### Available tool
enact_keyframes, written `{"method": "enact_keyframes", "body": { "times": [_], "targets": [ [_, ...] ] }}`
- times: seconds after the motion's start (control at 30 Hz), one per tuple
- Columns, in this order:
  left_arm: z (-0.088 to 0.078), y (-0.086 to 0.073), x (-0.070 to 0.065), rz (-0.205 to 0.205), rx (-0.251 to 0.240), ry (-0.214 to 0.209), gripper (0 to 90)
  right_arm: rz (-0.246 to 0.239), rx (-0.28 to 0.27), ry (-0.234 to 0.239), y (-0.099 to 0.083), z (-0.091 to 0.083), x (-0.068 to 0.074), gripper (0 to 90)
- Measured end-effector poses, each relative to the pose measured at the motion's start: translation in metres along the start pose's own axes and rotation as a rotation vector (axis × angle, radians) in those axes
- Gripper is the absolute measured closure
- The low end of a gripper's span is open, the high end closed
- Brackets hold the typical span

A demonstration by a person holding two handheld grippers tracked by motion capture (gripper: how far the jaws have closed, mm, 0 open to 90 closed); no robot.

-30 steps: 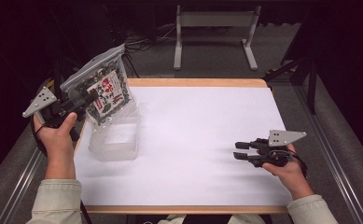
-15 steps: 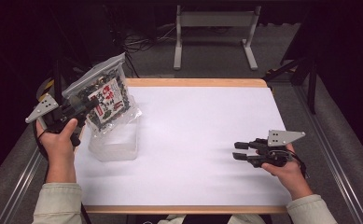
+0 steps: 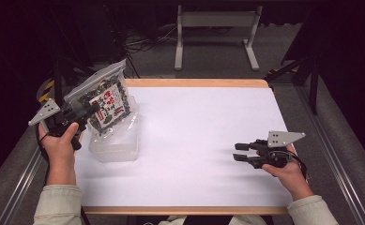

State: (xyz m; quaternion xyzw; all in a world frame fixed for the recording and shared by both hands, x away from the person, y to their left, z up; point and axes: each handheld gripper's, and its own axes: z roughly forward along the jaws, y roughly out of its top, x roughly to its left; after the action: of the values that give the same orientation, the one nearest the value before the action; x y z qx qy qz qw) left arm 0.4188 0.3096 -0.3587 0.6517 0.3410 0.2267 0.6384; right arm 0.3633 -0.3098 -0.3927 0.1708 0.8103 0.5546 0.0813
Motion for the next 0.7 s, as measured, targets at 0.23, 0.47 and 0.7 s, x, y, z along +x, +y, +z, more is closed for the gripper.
{"method": "enact_keyframes", "body": {
  "times": [0.23,0.47,0.7],
  "targets": [
    [0.005,-0.003,-0.002,0.027,0.006,-0.008,72.4,0.000,0.001,0.005,0.000,0.001,0.000,58.4],
    [0.006,-0.007,-0.003,0.040,0.011,-0.012,72.4,0.001,0.004,0.003,-0.001,0.001,0.001,58.1],
    [0.008,-0.013,-0.004,0.051,0.029,-0.005,72.4,0.003,0.002,0.005,-0.001,0.001,0.001,57.8]
  ]
}}
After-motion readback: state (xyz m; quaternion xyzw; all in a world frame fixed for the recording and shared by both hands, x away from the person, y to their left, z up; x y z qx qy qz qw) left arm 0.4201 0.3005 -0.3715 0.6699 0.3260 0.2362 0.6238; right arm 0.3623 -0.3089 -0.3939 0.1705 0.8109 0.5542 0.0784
